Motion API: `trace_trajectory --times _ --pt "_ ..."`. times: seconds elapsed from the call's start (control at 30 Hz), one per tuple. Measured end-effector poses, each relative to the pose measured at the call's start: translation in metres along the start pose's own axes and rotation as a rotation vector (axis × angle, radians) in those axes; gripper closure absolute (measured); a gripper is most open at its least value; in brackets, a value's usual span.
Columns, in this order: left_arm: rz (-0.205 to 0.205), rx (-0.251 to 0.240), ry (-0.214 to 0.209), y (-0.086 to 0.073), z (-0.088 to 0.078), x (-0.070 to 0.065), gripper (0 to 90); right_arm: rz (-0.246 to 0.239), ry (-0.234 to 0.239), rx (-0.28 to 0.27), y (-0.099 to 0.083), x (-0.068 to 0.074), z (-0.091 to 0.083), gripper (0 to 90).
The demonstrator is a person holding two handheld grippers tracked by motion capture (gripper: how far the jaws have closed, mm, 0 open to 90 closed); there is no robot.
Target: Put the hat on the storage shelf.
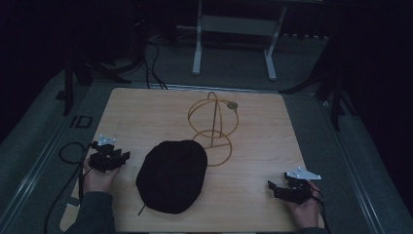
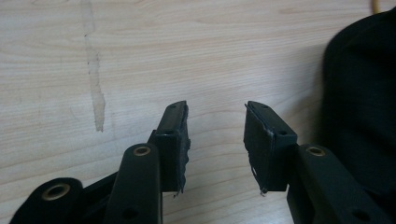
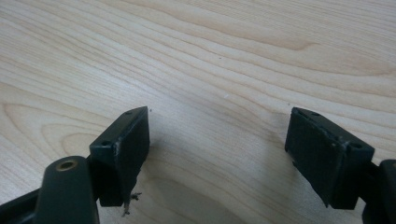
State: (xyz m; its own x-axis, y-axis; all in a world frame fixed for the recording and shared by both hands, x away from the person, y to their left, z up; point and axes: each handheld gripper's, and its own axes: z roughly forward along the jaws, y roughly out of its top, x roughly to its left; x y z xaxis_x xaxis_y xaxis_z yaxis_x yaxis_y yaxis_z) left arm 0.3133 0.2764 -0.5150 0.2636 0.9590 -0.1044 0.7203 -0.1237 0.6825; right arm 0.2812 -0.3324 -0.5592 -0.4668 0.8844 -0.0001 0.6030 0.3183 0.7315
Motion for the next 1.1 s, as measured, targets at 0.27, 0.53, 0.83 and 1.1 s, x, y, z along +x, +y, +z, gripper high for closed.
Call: trace_trajectory --times 0.27,0.53,0.83,1.1 --pt "0.054 -0.009 -0.062 0.011 -0.014 -0.011 58.2 0.0 0.0 0.0 0.0 0.0 0.0 21.6" --pt "0.098 0.002 -0.074 0.021 -0.022 -0.022 55.6 0.0 0.0 0.0 0.0 0.0 0.0 21.5" --pt "0.126 0.036 -0.093 0.029 -0.026 -0.034 55.3 -0.001 0.001 0.0 0.0 0.0 0.0 21.2" --pt "0.177 0.073 -0.132 0.035 -0.029 -0.049 54.1 -0.001 0.002 0.001 0.0 0.0 0.0 21.1"
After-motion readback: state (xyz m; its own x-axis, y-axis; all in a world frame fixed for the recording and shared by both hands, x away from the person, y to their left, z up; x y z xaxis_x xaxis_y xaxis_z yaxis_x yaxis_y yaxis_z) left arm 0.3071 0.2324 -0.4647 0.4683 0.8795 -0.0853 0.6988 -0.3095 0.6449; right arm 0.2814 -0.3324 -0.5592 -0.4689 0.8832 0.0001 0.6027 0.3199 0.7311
